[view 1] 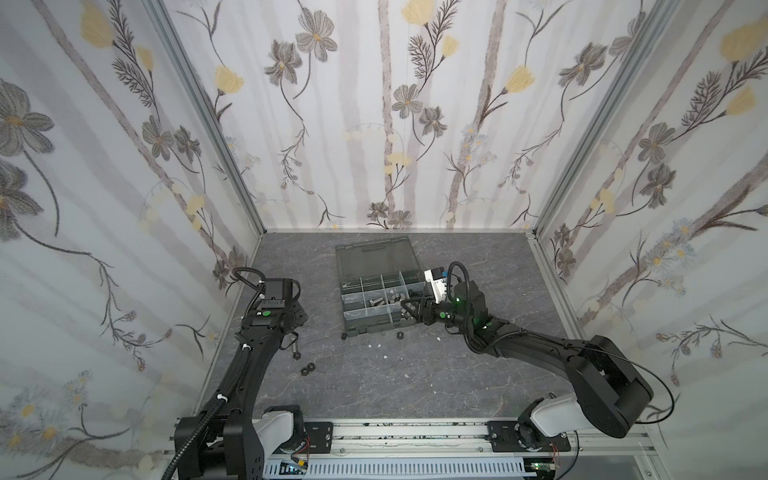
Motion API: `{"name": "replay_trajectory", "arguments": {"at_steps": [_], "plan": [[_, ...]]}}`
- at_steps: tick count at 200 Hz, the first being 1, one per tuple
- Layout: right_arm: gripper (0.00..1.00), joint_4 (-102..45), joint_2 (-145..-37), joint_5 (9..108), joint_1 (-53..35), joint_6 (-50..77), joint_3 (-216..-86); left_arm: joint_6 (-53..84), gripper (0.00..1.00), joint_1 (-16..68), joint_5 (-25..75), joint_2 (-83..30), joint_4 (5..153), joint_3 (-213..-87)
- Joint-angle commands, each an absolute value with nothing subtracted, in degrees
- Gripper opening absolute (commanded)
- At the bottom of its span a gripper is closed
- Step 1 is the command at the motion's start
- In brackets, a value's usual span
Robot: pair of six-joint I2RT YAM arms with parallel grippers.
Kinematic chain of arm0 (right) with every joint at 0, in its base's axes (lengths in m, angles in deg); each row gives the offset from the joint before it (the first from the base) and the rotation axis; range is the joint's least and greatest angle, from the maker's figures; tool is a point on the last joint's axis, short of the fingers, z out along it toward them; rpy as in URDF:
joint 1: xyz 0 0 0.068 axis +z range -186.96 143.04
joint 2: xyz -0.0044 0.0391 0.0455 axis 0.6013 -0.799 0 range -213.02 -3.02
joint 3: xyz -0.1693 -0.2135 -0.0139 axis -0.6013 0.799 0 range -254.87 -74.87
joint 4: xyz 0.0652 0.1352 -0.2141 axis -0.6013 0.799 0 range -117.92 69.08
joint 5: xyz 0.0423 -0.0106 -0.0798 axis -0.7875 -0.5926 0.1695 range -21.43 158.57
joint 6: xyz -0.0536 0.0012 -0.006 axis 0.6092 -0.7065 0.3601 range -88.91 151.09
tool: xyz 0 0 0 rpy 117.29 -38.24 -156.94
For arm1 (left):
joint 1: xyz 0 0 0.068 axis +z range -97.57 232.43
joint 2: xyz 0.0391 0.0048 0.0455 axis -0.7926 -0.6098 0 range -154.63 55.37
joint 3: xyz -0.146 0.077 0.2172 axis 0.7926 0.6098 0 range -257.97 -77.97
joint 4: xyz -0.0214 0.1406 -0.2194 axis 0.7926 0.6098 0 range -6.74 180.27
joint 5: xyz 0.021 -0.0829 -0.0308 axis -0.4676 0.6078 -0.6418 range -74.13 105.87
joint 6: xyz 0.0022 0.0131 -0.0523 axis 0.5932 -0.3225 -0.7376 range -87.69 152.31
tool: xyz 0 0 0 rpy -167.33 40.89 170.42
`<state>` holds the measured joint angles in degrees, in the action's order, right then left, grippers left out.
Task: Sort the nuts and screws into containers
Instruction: 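Lower the bolt into a compartment, open right gripper while left reaches toward a bolt, then close the left gripper on the silver bolt lying near the box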
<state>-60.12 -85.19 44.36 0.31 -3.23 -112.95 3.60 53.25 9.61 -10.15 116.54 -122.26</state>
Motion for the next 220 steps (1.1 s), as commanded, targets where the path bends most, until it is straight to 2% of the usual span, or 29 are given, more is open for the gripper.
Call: {"name": "replay_trajectory", "arguments": {"at_steps": [1, 36, 81, 145, 192, 220], "plan": [[0.51, -65.8, -83.8, 44.1, -0.3, -5.2, -111.5, -0.4, 0.46, 53.4, 7.9, -11.2, 113.9, -120.1], [0.51, -69.1, -85.0, 41.8, -1.6, -7.6, -110.3, -9.0, 0.47, 53.4, 5.5, -9.0, 109.2, -113.4], [0.51, -72.7, -87.3, 39.4, -2.4, -10.4, -109.5, -12.3, 0.49, 53.5, 1.2, -7.6, 104.3, -107.3], [0.51, -73.2, -87.7, 39.1, -3.0, -10.8, -109.2, -11.3, 0.50, 53.5, 2.5, -11.9, 98.8, -104.9], [0.51, -73.4, -88.7, 39.1, -3.1, -10.8, -109.2, -10.5, 0.56, 53.5, 4.2, -12.9, 95.5, -103.3], [0.51, -73.5, -89.0, 38.9, -3.1, -10.7, -109.3, -10.5, 0.55, 53.5, 5.7, -14.1, 93.9, -103.0]]}}
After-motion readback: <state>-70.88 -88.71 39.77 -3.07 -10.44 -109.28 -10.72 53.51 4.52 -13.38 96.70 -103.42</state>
